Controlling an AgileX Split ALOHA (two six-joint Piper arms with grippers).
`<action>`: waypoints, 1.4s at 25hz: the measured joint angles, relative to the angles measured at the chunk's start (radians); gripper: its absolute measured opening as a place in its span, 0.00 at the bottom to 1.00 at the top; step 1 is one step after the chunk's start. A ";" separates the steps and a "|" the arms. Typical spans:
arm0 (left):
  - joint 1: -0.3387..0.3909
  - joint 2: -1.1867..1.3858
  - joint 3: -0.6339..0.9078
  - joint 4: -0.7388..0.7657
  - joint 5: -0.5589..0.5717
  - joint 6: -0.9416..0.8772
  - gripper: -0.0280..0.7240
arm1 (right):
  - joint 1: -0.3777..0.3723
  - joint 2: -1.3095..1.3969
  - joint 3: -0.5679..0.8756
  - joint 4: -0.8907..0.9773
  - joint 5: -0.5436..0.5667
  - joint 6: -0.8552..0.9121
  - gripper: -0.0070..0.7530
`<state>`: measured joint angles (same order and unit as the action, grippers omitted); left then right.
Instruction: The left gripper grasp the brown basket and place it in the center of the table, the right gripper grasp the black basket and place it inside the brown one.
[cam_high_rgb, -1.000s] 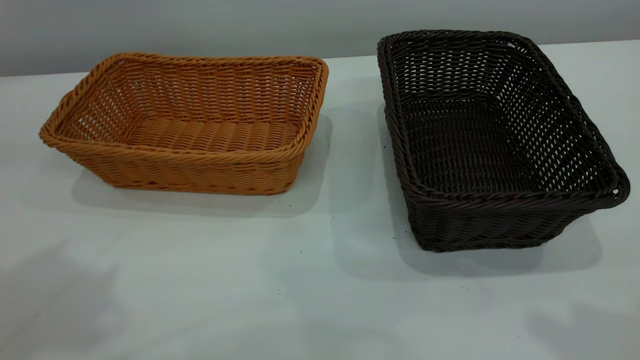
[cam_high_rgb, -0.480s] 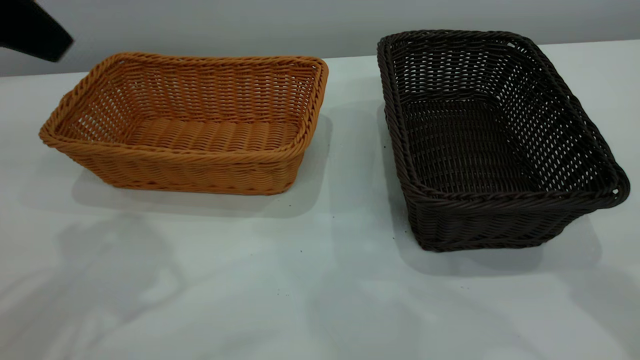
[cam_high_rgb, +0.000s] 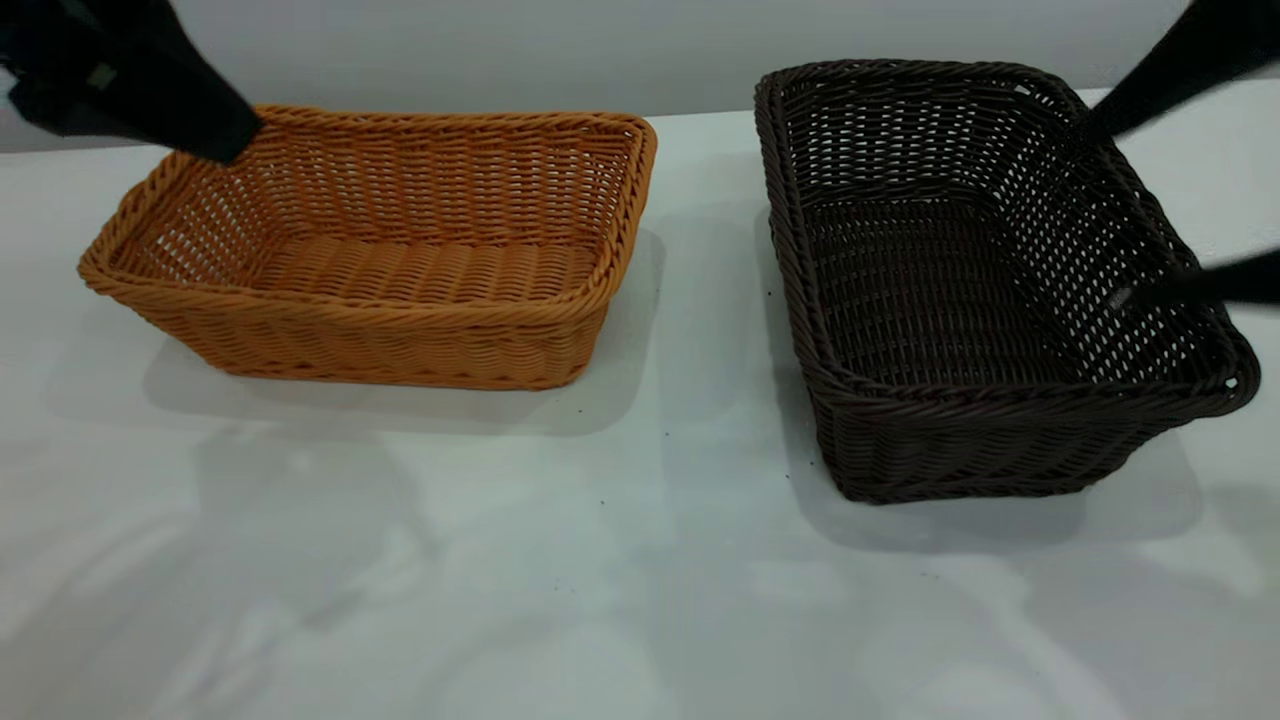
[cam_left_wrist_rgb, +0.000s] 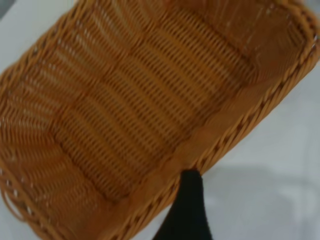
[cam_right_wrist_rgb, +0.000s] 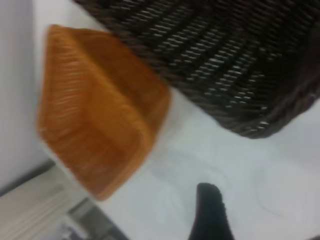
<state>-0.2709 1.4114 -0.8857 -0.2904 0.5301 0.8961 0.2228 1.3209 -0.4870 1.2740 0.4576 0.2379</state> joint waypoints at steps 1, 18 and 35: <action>-0.008 0.000 0.000 0.000 0.000 0.000 0.81 | 0.022 0.032 0.000 0.017 -0.008 -0.005 0.62; -0.034 -0.001 0.001 -0.026 -0.057 -0.003 0.81 | 0.059 0.381 -0.080 0.343 -0.051 -0.211 0.62; -0.034 -0.001 0.001 -0.024 -0.046 -0.002 0.81 | 0.059 0.550 -0.150 0.420 -0.197 -0.192 0.62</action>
<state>-0.3045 1.4105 -0.8850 -0.3147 0.4838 0.8944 0.2813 1.8710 -0.6368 1.6939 0.2604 0.0464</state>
